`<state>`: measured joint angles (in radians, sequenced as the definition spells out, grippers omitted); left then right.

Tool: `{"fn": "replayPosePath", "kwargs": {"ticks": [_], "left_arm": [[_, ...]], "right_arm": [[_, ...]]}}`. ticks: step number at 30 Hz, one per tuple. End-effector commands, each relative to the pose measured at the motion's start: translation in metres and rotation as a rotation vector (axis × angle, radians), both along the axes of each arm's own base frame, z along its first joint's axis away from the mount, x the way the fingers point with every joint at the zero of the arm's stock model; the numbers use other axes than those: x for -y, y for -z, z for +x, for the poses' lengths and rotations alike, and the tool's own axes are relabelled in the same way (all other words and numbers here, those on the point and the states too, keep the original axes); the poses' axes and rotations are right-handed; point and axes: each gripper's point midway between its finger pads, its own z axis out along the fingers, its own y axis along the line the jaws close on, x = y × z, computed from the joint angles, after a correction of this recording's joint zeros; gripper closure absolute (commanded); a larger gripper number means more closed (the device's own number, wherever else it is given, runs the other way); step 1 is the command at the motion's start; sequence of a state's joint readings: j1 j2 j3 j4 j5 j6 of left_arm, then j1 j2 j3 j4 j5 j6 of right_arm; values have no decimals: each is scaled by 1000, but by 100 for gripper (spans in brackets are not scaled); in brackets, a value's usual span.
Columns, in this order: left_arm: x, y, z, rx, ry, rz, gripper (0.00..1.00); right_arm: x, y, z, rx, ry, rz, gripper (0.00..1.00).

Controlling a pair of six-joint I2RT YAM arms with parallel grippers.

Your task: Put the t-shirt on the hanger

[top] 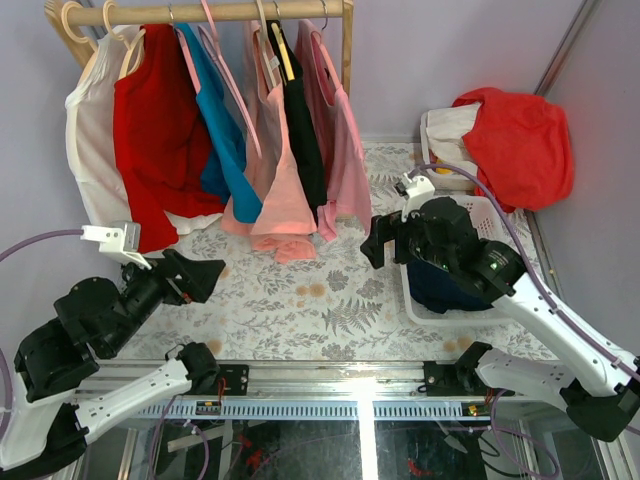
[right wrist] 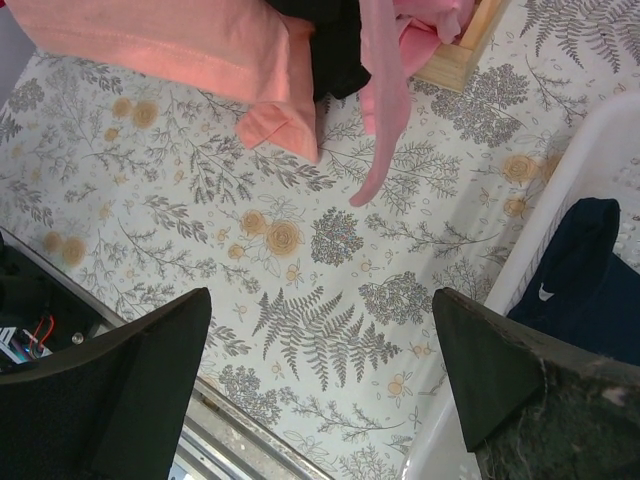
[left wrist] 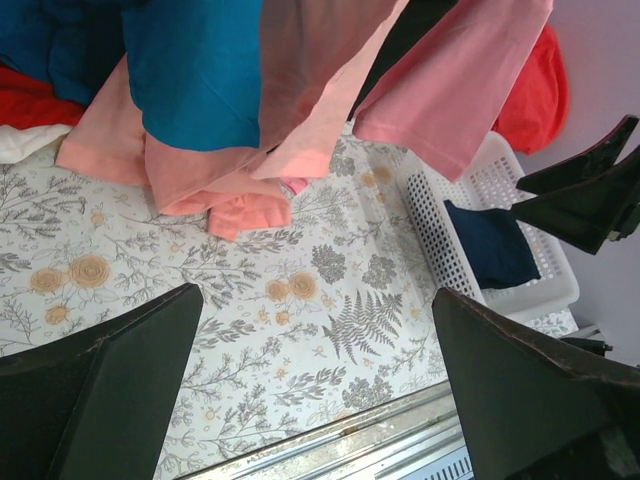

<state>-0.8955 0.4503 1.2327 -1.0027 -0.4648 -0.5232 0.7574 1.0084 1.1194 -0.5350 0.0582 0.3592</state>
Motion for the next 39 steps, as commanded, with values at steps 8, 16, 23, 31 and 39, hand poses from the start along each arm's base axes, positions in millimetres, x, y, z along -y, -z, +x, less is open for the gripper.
{"fn": "replayPosePath", "kwargs": {"ticks": [8, 16, 23, 31, 39], "left_arm": [[11, 5, 9, 3, 1, 5, 0], [16, 13, 13, -1, 3, 22, 0], [14, 18, 13, -2, 0, 36, 0], [16, 20, 12, -6, 15, 46, 0], [25, 20, 18, -15, 24, 69, 0]], "right_arm": [[12, -14, -12, 49, 0, 36, 1], [10, -6, -13, 38, -7, 33, 1], [4, 2, -7, 21, -1, 34, 1], [12, 7, -7, -3, 46, 19, 1], [14, 20, -5, -23, 66, -10, 1]]}}
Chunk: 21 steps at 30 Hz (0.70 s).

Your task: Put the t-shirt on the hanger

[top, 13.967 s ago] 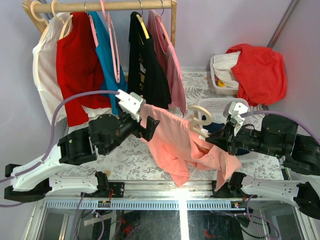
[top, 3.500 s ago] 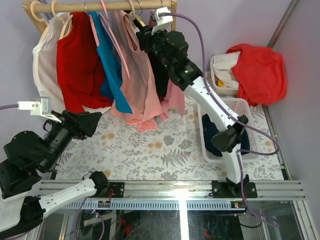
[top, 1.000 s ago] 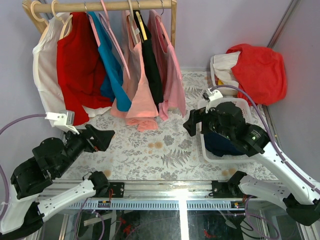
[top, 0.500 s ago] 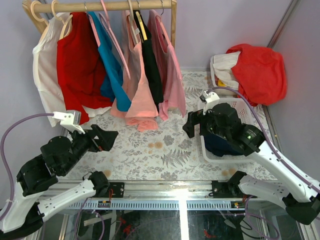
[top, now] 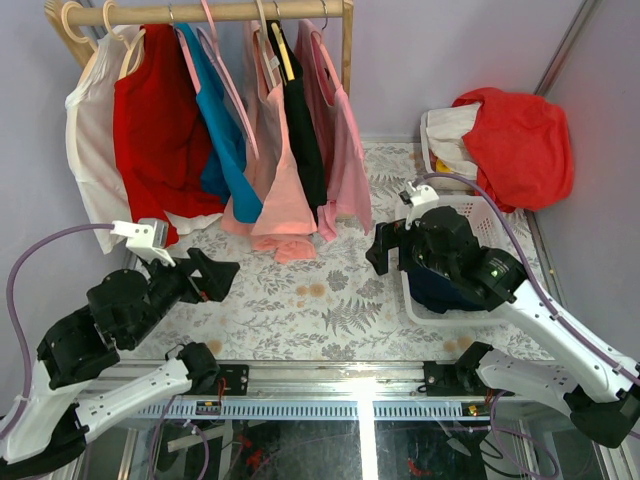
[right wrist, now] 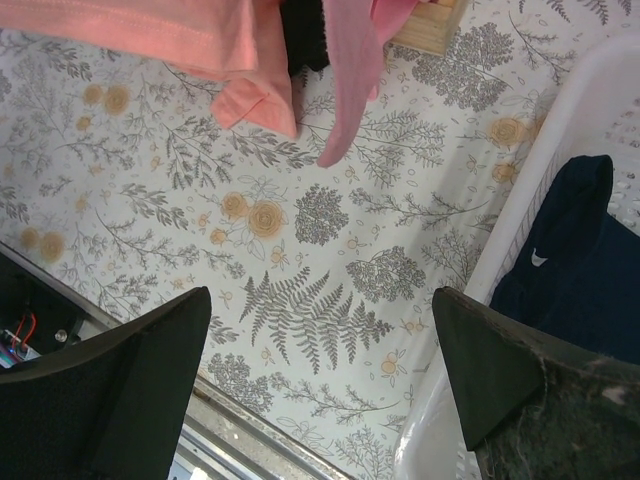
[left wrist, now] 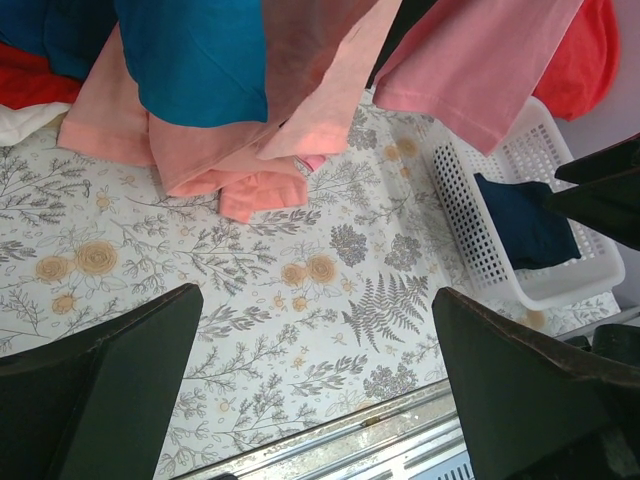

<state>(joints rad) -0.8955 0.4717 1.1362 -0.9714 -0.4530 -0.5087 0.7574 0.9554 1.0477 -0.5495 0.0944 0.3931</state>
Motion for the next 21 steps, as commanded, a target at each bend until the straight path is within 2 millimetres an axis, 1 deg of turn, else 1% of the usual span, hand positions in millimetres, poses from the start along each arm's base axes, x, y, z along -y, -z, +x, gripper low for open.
{"fn": "replayPosePath", "kwargs": {"ticks": [1, 6, 12, 15, 21], "left_arm": [[10, -11, 8, 34, 11, -8, 0], [15, -12, 10, 34, 18, -21, 0], [28, -20, 14, 33, 50, -33, 0], [36, -17, 18, 18, 60, -25, 0], [43, -14, 30, 8, 27, -9, 0]], "right_arm": [[0, 2, 3, 11, 19, 5, 1], [-2, 2, 4, 10, 9, 1, 1], [0, -8, 1, 3, 13, 6, 1], [0, -8, -2, -21, 4, -9, 1], [0, -9, -2, -12, -13, -25, 1]]}}
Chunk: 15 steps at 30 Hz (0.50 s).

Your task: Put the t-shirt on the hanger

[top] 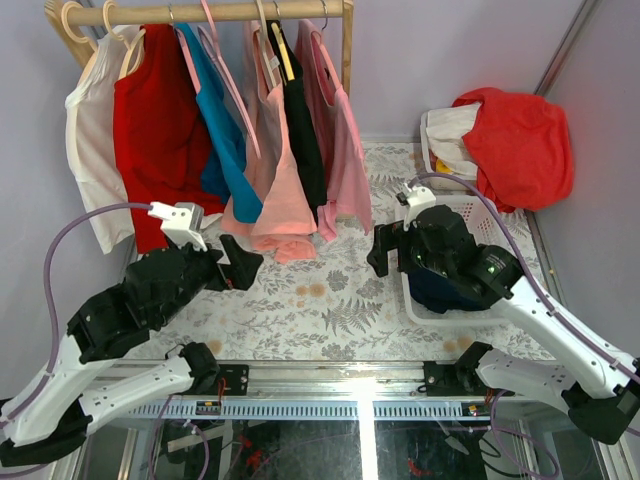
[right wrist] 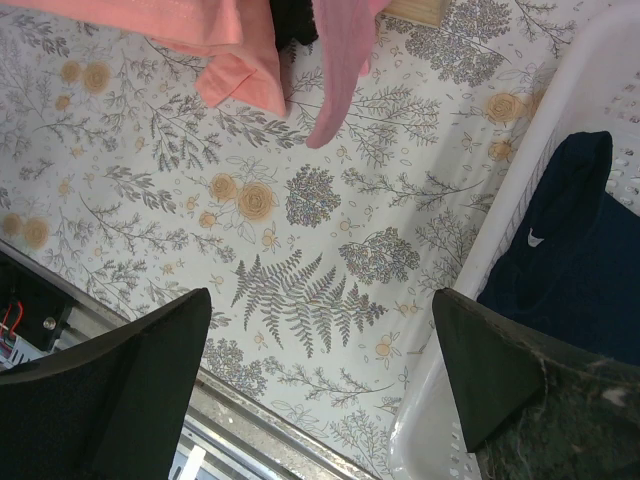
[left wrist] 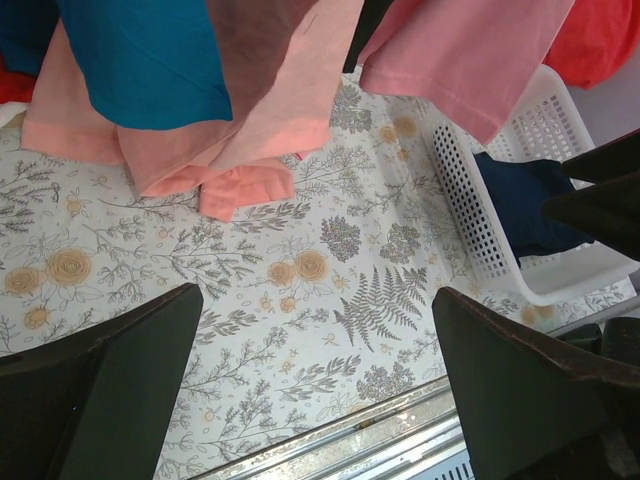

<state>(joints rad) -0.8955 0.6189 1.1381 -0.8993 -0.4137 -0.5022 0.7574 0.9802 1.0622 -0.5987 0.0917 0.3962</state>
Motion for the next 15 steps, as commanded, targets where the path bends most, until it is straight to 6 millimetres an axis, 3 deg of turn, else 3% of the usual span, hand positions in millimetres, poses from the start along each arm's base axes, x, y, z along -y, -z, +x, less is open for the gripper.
{"fn": "replayPosePath", "kwargs": {"ticks": [1, 9, 15], "left_arm": [[7, -22, 10, 62, -15, -65, 0], [18, -24, 18, 57, -7, -45, 0], [25, -17, 26, 51, -5, -11, 0]], "right_arm": [[-1, -19, 2, 34, -9, 4, 1], [10, -14, 18, 25, 80, -58, 0], [61, 29, 58, -104, 286, -15, 9]]}}
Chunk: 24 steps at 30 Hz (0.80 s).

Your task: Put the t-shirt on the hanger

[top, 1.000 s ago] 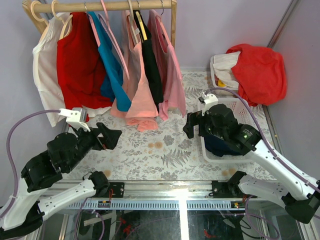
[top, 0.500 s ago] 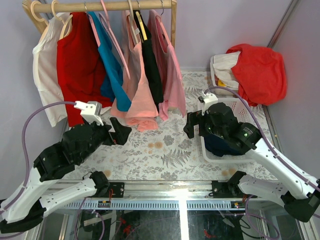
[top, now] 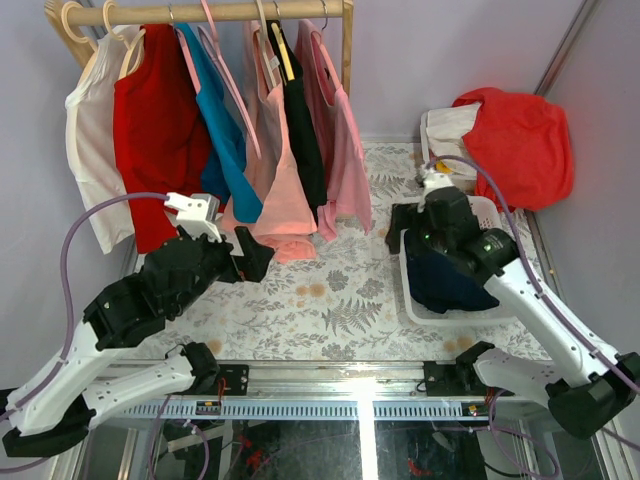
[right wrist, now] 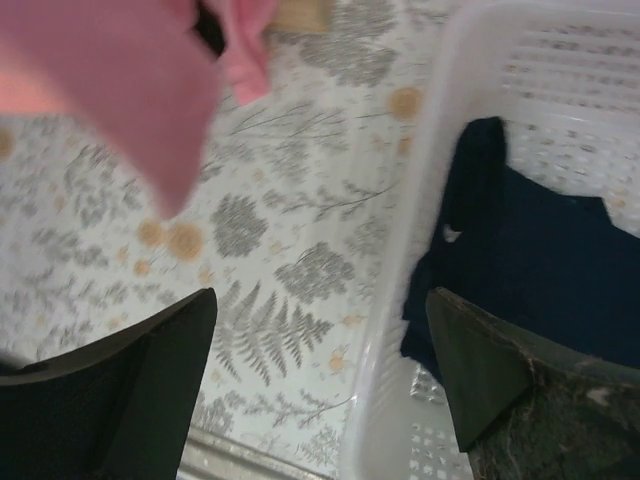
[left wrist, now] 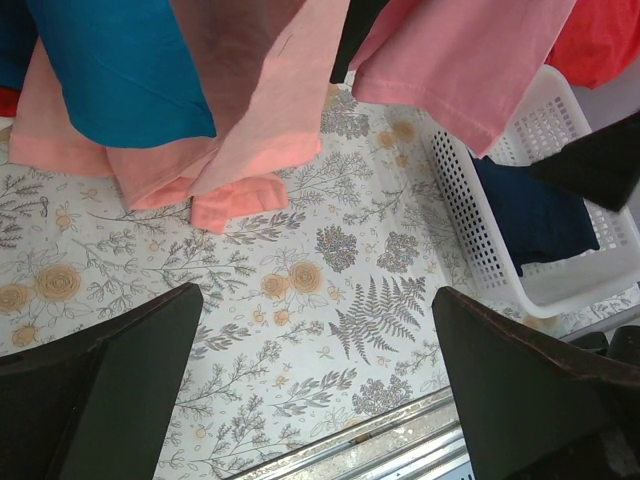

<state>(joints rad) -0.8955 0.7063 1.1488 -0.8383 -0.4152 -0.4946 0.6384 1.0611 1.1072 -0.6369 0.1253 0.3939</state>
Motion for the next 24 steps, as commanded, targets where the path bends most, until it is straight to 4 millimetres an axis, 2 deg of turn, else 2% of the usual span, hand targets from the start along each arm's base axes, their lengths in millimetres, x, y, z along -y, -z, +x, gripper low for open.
{"fn": "replayPosePath", "kwargs": {"ticks": [1, 5, 7, 12, 14, 18, 24], "left_arm": [[8, -17, 9, 59, 0, -37, 0], [12, -10, 7, 47, 21, -52, 0], [13, -5, 5, 37, 30, -59, 0], [14, 15, 1, 13, 41, -65, 0], [16, 23, 0, 6, 46, -67, 0], [17, 28, -1, 4, 51, -82, 0], [22, 29, -3, 4, 85, -68, 0]], "right_arm": [[41, 25, 33, -72, 177, 84, 10], [75, 53, 53, -118, 323, 147, 17], [79, 68, 58, -158, 344, 190, 21], [84, 102, 66, -218, 388, 196, 25], [79, 112, 69, -239, 383, 207, 27], [76, 133, 73, -301, 380, 197, 29], [76, 144, 81, -319, 397, 192, 36]]}}
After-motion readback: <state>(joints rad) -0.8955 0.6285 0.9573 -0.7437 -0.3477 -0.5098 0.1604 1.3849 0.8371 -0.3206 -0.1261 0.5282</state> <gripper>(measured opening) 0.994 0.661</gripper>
